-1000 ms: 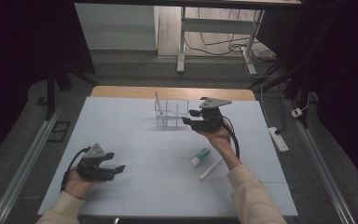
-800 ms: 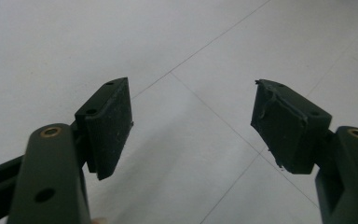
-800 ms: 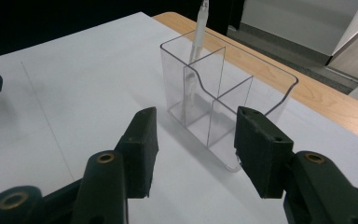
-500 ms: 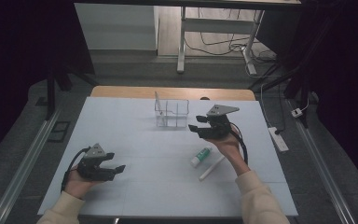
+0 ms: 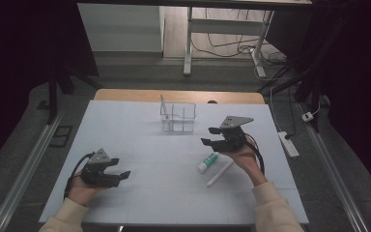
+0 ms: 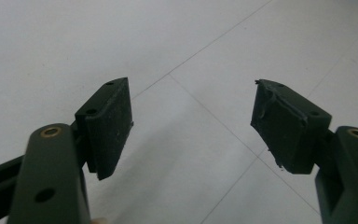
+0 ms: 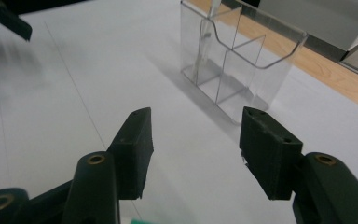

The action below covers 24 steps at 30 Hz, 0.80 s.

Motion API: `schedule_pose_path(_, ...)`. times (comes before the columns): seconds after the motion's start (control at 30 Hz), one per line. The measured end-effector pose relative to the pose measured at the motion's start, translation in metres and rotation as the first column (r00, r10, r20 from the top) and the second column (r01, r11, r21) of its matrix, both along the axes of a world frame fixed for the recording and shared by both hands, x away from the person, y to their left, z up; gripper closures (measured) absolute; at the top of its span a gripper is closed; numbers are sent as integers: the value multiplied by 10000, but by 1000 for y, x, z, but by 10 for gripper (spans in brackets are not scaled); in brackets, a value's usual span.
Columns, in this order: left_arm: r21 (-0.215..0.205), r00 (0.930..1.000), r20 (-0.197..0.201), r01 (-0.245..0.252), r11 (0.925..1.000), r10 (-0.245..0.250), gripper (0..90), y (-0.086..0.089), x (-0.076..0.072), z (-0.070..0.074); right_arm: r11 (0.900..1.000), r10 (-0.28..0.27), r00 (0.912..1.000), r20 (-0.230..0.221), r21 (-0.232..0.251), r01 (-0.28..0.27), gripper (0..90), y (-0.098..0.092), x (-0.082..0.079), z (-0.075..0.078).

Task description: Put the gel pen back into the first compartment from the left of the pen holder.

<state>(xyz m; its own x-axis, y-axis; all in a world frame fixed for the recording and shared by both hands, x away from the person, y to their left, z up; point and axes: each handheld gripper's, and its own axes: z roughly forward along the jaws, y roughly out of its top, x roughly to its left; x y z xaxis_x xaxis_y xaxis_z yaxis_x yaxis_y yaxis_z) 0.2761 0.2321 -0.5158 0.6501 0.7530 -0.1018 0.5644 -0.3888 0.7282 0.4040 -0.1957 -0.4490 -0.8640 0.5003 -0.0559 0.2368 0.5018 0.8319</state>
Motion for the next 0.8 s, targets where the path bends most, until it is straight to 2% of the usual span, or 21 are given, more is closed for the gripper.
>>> schedule_pose_path(0.1, -112, 10000, 11, -42, 9999, 42, 289, 0, 1, 0, 10000, 73, 10000, -6, 2, -73, 419, -5, -2, 1)
schedule_pose_path(0.4, -128, 10000, -14, 19, 9999, -19, 287, -1, -1, 0, 9969, 625, 9980, 50, -472, -622, 411, -21, -12, 6)
schedule_pose_path(0.63, -57, 10000, -26, 11, 10000, -11, 287, 0, -1, -1, 9922, 932, 9956, -114, -820, -938, 412, -32, -17, 6)
schedule_pose_path(0.8, -36, 10000, -23, 18, 10000, -18, 287, 0, -1, -1, 9889, 1169, 9930, -182, -902, -1181, 408, -37, -19, 6)
